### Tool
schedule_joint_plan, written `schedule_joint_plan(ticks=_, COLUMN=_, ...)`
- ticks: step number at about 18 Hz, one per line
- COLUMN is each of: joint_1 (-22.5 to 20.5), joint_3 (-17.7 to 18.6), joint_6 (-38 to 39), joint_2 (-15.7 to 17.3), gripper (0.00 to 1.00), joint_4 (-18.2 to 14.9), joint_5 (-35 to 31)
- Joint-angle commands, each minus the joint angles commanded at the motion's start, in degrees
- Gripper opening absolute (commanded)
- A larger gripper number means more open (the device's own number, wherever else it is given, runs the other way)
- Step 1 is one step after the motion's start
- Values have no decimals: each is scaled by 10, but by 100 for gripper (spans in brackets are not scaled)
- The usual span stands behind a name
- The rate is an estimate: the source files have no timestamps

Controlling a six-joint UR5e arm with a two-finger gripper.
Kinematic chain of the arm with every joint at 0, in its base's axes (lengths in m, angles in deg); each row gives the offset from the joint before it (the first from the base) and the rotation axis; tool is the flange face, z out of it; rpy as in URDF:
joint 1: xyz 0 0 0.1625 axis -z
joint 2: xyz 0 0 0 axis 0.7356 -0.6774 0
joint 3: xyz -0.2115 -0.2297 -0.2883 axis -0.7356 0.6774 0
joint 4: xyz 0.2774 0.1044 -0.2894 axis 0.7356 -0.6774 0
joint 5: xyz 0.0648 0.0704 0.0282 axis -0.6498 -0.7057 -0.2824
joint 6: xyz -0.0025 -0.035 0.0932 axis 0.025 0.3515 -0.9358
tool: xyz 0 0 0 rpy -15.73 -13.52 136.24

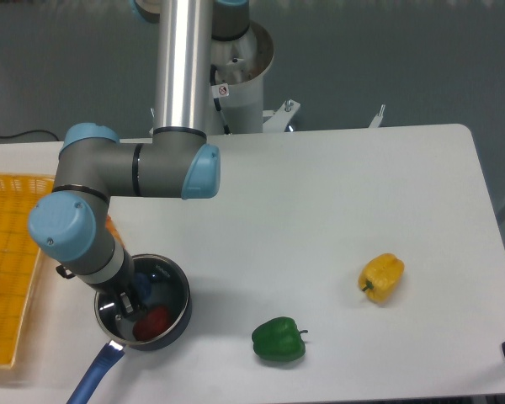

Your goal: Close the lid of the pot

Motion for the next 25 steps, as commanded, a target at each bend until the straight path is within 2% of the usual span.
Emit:
schedule_joint_plan(ticks=4, joint_1=0, joint_3=2, joint_6=-2, joint_2=0, gripper=65, joint_4=0, joint_5=-1)
schedule_joint_plan(ticks=10, joint_1=0, joint_3=4, joint_6=-4, joint_2=2, gripper=73, joint_4=4, joint_5=-1)
schedule_joint_plan(ticks=13, joint_1=0, joint_3=4, joint_6=-6, joint_2=2, gripper=85, joint_4=4, joint_5=-1)
schedule_joint_plan(ticks=17, joint_1=0, joint_3=8, joint_6=-7, joint_2=4, gripper=94, joint_4=12, joint_5=-1)
schedule_joint_plan(ticks=18, joint_1=0, joint_3=11, joint_6=-7, joint_2=5, gripper=99, joint_4=18, joint_5=-1)
schedule_joint_plan(ticks=22, joint_1=-1, joint_3=39, joint_6=-5, joint_2=33, gripper=100, joint_4=33, joint_5=-2)
schedule_joint_plan(ticks=25, joint_1=-1, joint_3=78, joint_6=-5, joint_2=70, gripper=100, joint_4=32, joint_5=-20)
